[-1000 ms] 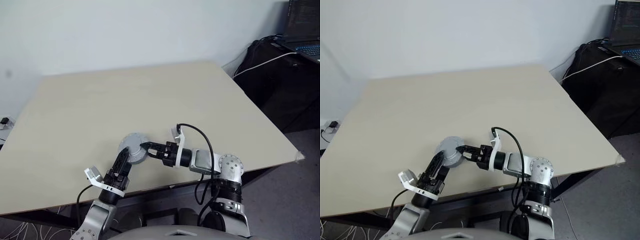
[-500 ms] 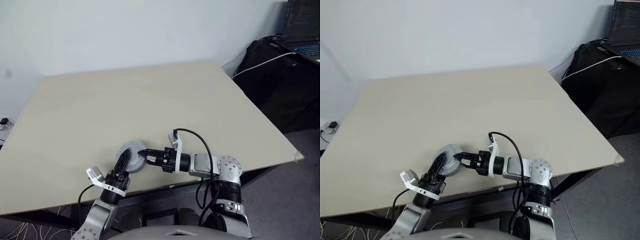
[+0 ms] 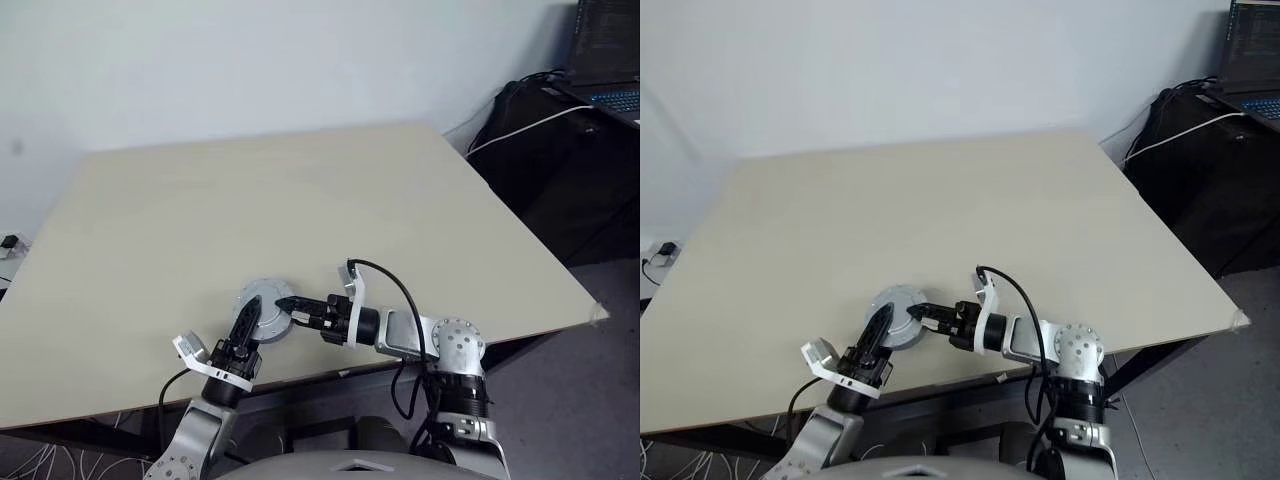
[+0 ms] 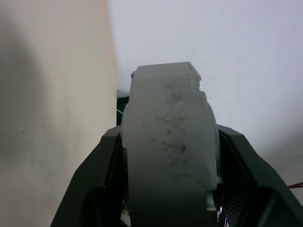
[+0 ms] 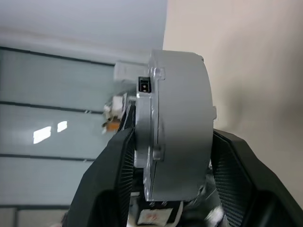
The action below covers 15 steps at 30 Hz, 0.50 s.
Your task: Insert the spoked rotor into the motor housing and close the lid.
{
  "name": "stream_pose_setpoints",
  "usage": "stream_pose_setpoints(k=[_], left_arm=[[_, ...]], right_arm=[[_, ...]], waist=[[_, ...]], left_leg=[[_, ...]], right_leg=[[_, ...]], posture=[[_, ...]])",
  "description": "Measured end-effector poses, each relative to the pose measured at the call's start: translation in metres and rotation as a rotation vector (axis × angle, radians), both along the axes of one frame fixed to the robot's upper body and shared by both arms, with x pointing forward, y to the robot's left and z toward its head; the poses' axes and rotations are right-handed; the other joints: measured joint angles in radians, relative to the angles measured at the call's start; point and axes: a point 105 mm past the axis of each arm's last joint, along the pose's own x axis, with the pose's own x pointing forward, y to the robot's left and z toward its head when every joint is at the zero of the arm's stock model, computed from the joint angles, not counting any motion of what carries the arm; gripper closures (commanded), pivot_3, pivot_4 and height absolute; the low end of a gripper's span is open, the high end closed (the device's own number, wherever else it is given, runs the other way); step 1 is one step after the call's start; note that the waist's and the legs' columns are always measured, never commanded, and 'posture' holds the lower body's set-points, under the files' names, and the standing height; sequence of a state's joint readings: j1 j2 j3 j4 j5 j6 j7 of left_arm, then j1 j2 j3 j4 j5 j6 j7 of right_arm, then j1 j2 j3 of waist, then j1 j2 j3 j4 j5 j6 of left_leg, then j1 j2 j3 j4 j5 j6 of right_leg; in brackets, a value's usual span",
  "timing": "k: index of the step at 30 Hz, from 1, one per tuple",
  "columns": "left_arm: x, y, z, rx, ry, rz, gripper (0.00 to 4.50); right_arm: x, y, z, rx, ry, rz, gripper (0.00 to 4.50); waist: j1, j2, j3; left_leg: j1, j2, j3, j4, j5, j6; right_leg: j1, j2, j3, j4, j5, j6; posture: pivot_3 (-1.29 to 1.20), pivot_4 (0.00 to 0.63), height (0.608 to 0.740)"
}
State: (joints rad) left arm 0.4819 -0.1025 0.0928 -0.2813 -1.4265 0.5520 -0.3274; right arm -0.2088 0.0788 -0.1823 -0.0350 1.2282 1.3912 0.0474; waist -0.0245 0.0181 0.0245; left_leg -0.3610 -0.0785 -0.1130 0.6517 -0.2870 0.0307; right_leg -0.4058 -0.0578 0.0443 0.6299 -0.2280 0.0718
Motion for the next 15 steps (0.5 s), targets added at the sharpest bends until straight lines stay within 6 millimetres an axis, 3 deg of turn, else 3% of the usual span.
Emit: stream_pose_setpoints(k=[5,11,15], left_arm=[[-0.002,0.001,-0.005,0.008,0.026,0.007,2.4],[-0.001,0.006,-0.007,0.022,0.031,0.041,2.4],[0.001,0.023,-0.016,0.092,0.084,0.131,2.4]], right_arm=[[0.027,-0.019,0.002,-0.061,-0.084,-0.209,0.05],[0.032,-0.039,-0.006,-0.154,-0.131,-0.285,0.0],[0.034,-0.058,-0.008,-0.438,-0.404,-0.288,0.0]], waist=[[0.001,-0.001,-0.001],[0.004,-0.001,-0.001],[0.008,-0.001,-0.001]], left_leg=[[0.0,0.0,0.001,0.002,0.0,0.0],[0.0,0.0,0.001,0.002,0.0,0.0],[0.0,0.0,0.001,0.002,0.0,0.0]], right_leg=[[0.001,0.0,0.0,0.0,0.001,0.001],[0.001,0.0,0.0,0.0,0.001,0.001],[0.001,0.0,0.0,-0.001,0.0,0.001]], posture=[[0.0,0.0,0.74],[0.0,0.0,0.74],[0.0,0.0,0.74]])
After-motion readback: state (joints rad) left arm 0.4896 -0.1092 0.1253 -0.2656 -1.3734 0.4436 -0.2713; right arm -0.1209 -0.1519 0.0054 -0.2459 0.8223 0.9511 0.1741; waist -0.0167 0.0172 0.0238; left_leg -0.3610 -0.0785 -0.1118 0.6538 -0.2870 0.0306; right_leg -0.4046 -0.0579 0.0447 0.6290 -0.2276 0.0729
